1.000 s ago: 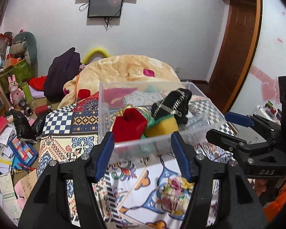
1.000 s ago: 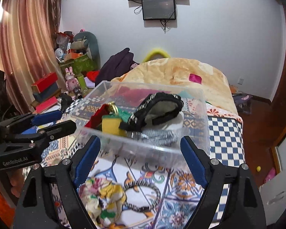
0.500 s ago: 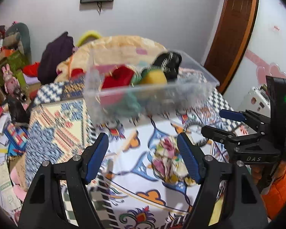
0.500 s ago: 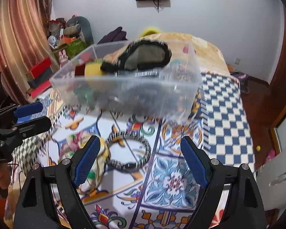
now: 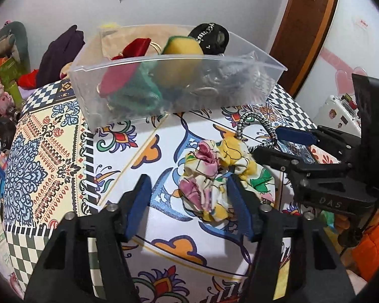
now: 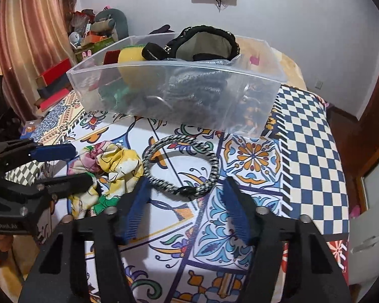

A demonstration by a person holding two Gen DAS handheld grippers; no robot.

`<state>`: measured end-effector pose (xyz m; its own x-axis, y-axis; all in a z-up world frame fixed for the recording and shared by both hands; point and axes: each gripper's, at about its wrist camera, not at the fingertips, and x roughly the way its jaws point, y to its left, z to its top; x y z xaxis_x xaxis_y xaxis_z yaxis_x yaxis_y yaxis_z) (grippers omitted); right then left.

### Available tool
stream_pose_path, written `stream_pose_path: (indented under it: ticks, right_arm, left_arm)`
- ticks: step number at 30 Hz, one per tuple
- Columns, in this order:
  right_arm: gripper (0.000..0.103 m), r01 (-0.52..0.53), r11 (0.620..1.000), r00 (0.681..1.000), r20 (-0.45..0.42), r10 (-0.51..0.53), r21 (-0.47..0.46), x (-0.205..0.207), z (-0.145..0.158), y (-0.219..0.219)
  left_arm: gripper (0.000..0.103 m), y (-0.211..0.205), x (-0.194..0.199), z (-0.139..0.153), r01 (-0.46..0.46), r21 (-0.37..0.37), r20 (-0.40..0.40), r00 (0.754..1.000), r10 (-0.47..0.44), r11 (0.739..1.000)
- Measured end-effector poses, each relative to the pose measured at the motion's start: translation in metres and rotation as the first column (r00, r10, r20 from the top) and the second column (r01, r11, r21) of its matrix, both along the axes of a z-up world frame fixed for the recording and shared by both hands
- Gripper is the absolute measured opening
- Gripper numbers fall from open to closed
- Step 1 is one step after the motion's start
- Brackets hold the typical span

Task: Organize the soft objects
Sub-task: 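Grasp the floral scrunchie with the left tool while the right tool grasps the braided bracelet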

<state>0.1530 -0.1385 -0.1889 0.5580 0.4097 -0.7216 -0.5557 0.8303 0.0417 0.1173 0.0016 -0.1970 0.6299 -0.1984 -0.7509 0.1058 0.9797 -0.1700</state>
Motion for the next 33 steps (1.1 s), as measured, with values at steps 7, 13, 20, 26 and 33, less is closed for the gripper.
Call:
stream_pose_path:
  ticks: [7,13,20,26,33]
  right_arm:
    - [0.024,0.018,1.000,1.000,0.024,-0.018,0.002,0.002,0.001,-0.009]
    - [0.014,0.019,1.000,1.000,-0.006,-0.019,0.025,0.006,0.003,-0.016]
    - [0.074,-0.009,0.997,0.996,-0.091,0.016,0.082,0.004,0.006,-0.016]
    - [0.074,0.010,0.999,0.996,-0.084,-0.007,0.037,0.021,0.001,0.000]
    - [0.044,0.019,0.999,1.000,0.017,-0.018,-0.042,0.022,0.001,0.019]
  left_arm:
    - [0.019,0.012,-0.002,0.002,-0.028,-0.026,0.002,1.000,0.028,0.999]
    - [0.014,0.020,-0.012,0.015,-0.045,-0.007,0.038,0.998,0.046,0.999]
    - [0.014,0.031,-0.024,0.037,-0.069,-0.019,0.093,0.993,0.071,0.997]
    - [0.014,0.035,-0.026,0.055,-0.085,-0.019,0.141,0.986,0.087,0.996]
    - [0.014,0.034,-0.025,0.073,-0.095,-0.011,0.197,0.976,0.096,0.995]
